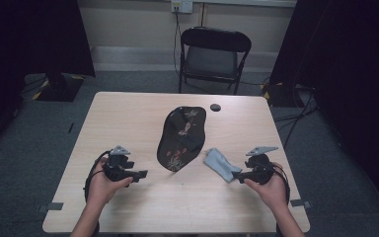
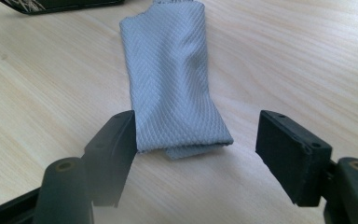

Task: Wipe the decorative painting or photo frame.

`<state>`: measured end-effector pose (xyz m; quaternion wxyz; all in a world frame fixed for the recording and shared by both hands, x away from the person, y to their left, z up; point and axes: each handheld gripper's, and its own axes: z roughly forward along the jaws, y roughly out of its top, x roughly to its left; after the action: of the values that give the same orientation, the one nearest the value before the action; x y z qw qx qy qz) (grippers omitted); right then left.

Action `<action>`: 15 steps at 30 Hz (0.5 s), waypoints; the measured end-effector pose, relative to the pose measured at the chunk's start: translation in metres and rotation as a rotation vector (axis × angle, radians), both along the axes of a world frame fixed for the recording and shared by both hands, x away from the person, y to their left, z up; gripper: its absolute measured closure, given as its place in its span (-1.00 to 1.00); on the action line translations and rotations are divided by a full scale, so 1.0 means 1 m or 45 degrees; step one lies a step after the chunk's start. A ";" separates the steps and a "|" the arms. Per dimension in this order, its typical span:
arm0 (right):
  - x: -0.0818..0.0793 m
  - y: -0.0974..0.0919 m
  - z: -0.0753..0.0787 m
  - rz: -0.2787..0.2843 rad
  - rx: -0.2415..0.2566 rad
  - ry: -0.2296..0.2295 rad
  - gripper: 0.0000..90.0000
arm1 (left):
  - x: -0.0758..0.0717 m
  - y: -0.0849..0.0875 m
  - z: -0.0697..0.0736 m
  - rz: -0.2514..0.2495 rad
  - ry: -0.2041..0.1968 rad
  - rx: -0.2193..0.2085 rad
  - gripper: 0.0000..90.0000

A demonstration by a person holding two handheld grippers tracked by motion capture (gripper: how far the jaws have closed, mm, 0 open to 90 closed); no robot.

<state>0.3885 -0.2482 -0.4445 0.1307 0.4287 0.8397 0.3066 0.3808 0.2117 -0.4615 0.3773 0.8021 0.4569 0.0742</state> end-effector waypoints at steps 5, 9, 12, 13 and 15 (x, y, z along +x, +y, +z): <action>-0.003 -0.006 -0.001 -0.010 0.010 -0.003 -0.36 | 0.000 0.004 0.000 0.021 0.006 -0.015 -0.37; -0.005 -0.011 -0.002 -0.020 0.026 -0.016 -0.37 | 0.001 0.008 0.000 0.028 0.002 -0.006 -0.39; -0.006 -0.013 -0.002 -0.022 0.038 -0.018 -0.37 | 0.001 0.008 0.000 0.031 0.002 -0.015 -0.39; -0.006 -0.014 -0.002 -0.024 0.039 -0.013 -0.38 | 0.001 0.010 0.000 0.022 0.008 -0.011 -0.39; -0.007 -0.017 -0.003 -0.029 0.042 -0.020 -0.41 | 0.001 0.012 -0.001 0.026 0.014 -0.015 -0.41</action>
<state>0.3814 -0.2654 -0.4474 0.1335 0.4380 0.8286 0.3222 0.3818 0.2232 -0.4625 0.3788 0.7955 0.4676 0.0708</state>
